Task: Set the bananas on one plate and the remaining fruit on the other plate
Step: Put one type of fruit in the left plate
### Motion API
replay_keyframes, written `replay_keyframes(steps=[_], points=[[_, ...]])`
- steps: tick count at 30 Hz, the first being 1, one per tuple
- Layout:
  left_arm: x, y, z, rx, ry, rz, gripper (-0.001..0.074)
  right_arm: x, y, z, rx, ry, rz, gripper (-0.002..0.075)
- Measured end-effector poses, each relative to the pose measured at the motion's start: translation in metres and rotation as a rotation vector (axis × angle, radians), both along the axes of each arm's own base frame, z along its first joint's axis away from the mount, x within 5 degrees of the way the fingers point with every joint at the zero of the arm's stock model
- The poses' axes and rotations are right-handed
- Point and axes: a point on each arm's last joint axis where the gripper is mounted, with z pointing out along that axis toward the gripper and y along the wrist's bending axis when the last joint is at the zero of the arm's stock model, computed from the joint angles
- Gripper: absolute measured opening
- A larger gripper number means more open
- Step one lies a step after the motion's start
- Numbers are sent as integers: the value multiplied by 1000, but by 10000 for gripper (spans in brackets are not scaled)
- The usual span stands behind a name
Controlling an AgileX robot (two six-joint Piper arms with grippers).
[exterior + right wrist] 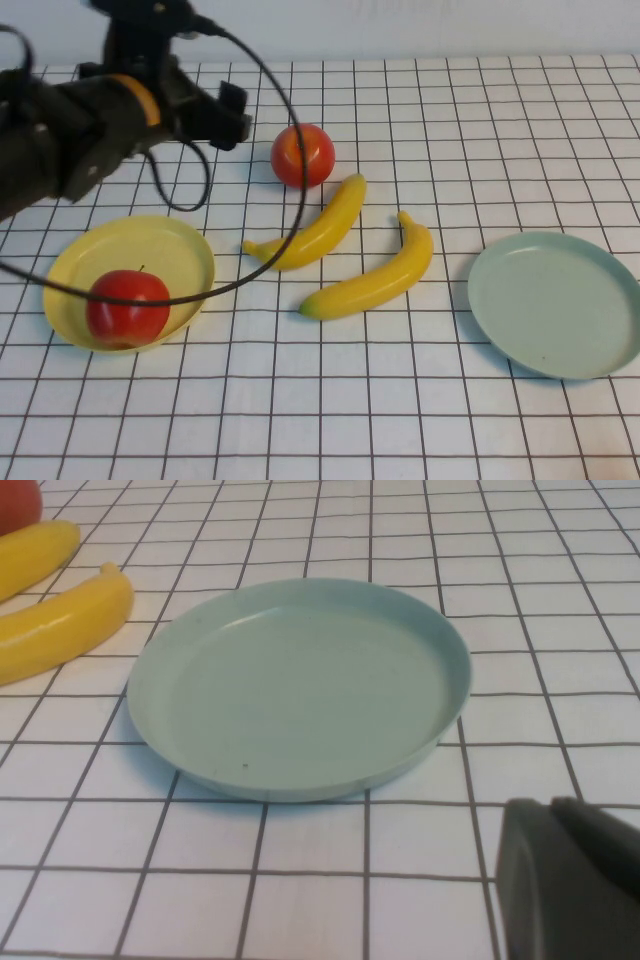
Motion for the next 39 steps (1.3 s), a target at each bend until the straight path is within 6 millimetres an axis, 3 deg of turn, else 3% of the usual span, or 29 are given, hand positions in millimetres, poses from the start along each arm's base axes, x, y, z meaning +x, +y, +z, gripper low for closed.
replay_keyframes(steps=[5,11,22,39], points=[[42,-53,-27,30,77,-46,668,0,0,0,0,0,0,-17],[70,-88,-60,-28,154,-48,668,0,0,0,0,0,0,-17],[85,-100,-106,-47,180,-74,668,0,0,0,0,0,0,-17],[100,-94,-120,-74,129,-81,668,0,0,0,0,0,0,-17]])
